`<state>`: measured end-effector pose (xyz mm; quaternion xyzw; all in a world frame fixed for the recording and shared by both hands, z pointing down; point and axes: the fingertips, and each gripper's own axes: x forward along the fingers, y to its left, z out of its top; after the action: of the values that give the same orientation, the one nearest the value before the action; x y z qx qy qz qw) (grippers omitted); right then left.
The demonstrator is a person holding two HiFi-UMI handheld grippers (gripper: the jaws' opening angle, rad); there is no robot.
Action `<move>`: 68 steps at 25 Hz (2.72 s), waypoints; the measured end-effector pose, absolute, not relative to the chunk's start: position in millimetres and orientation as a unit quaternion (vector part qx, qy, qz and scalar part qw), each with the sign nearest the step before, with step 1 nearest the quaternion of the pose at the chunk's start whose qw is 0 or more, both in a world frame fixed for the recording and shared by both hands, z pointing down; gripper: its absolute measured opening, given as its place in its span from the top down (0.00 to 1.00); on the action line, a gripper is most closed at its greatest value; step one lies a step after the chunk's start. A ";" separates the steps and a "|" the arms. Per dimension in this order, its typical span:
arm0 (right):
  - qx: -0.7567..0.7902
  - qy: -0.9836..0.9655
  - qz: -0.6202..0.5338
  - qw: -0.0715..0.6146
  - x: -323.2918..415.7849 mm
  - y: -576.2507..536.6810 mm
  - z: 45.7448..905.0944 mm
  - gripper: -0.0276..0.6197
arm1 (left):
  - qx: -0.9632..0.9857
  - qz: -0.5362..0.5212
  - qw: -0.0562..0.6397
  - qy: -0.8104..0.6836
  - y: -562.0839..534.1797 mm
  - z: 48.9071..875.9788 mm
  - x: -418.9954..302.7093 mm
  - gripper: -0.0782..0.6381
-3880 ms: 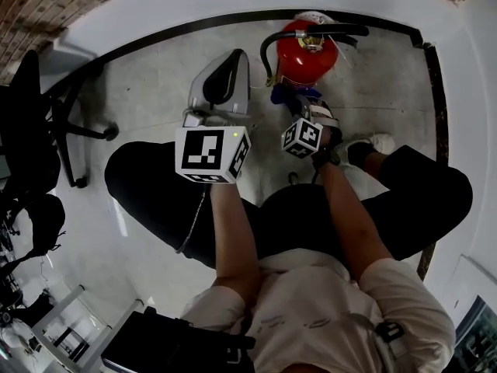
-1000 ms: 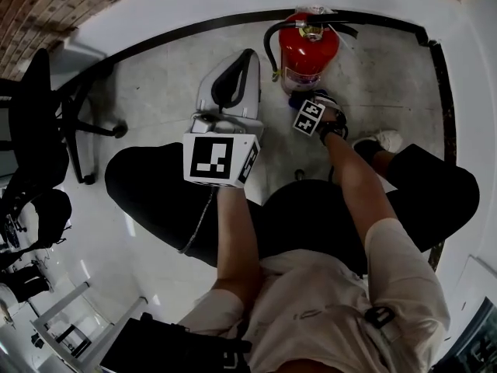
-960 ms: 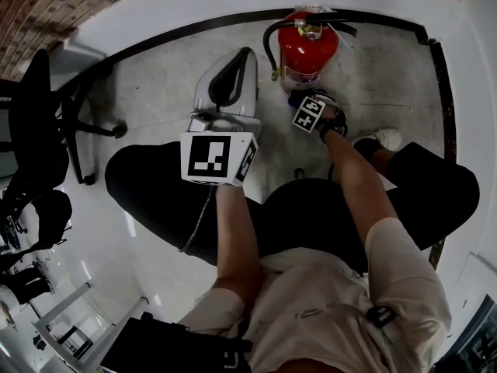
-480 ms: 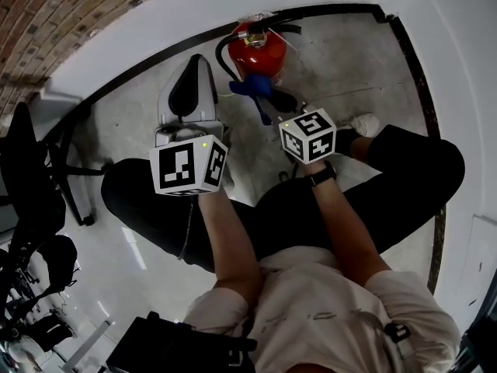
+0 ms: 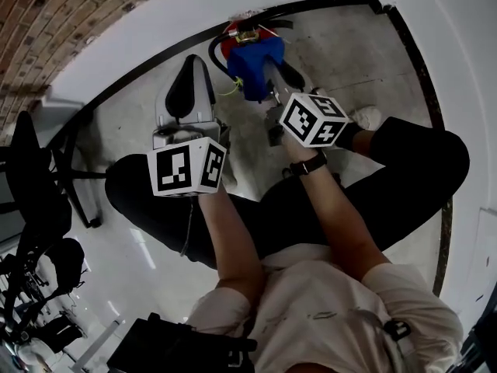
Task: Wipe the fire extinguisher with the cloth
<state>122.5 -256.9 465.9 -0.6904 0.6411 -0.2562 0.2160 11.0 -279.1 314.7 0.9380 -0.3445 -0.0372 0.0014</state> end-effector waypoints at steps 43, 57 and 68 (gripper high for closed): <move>-0.460 0.664 -0.444 0.387 147.0 -283.5 449.1 0.87 | 0.944 0.010 0.009 -0.330 -286.4 350.6 36.1 0.89; -0.567 0.590 -0.524 0.236 182.9 -270.0 659.4 0.87 | 0.952 0.006 0.031 -0.304 -279.1 361.8 56.0 0.89; -0.558 0.476 -0.680 0.010 141.9 -233.0 891.2 0.87 | 0.956 0.027 0.022 -0.293 -303.8 350.2 65.7 0.89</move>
<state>141.9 -233.0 891.2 -0.5577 0.4763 -0.6797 0.0096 65.7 -303.8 350.2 0.9556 -0.2927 0.0267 0.0224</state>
